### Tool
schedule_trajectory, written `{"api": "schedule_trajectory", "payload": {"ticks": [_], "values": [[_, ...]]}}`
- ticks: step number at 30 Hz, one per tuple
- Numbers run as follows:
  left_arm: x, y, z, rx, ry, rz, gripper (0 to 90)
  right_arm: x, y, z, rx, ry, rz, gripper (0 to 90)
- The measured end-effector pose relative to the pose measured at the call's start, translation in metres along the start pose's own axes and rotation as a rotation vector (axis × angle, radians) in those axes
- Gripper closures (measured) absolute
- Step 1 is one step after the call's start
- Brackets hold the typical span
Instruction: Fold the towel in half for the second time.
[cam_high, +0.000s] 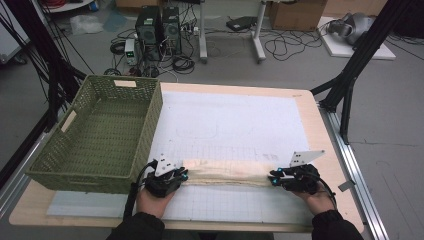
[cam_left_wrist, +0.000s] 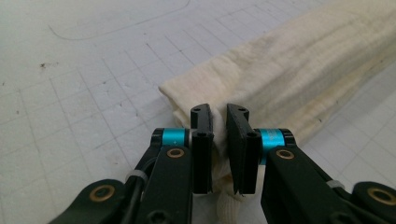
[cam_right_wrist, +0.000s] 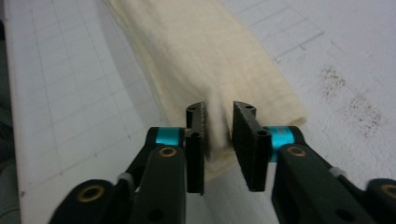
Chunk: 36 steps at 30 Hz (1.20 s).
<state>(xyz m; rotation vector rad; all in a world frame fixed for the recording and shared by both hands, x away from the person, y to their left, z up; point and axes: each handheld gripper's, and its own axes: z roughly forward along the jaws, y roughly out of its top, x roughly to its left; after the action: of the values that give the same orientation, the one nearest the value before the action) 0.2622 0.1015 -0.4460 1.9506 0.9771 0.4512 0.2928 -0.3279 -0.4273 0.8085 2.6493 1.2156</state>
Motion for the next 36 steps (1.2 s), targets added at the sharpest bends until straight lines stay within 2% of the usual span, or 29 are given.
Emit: {"api": "schedule_trajectory", "payload": {"ticks": [2, 5, 7, 10, 13, 16, 23, 30, 36], "values": [[0.001, 0.001, 0.000, 0.002, -0.005, -0.004, 79.7, 0.000, 0.006, -0.006, -0.044, 0.008, 0.019, 59.5], [0.001, 0.001, 0.000, 0.006, -0.010, -0.011, 79.4, 0.001, 0.018, -0.013, -0.105, 0.011, 0.029, 57.5], [0.001, 0.001, 0.000, 0.010, -0.015, -0.001, 78.4, 0.003, 0.026, -0.009, -0.112, 0.017, 0.019, 59.3], [0.003, 0.003, -0.002, 0.006, -0.029, -0.013, 75.0, 0.005, 0.031, 0.007, -0.066, 0.017, 0.011, 66.2], [0.003, 0.009, -0.006, -0.002, -0.041, -0.012, 69.9, 0.006, 0.030, 0.023, 0.007, 0.034, -0.008, 76.0], [0.002, 0.015, -0.011, -0.024, -0.049, -0.009, 66.1, 0.009, 0.026, 0.032, 0.050, 0.040, -0.018, 79.3], [-0.003, 0.031, -0.017, -0.054, -0.053, 0.019, 64.7, 0.010, 0.022, 0.036, 0.066, 0.037, -0.020, 80.2], [-0.004, 0.047, -0.019, -0.082, -0.055, 0.024, 66.7, 0.010, 0.018, 0.036, 0.059, 0.033, -0.015, 81.1], [-0.009, 0.055, -0.001, -0.054, -0.073, 0.020, 71.2, 0.010, 0.018, 0.038, 0.056, 0.031, -0.019, 81.2]]}}
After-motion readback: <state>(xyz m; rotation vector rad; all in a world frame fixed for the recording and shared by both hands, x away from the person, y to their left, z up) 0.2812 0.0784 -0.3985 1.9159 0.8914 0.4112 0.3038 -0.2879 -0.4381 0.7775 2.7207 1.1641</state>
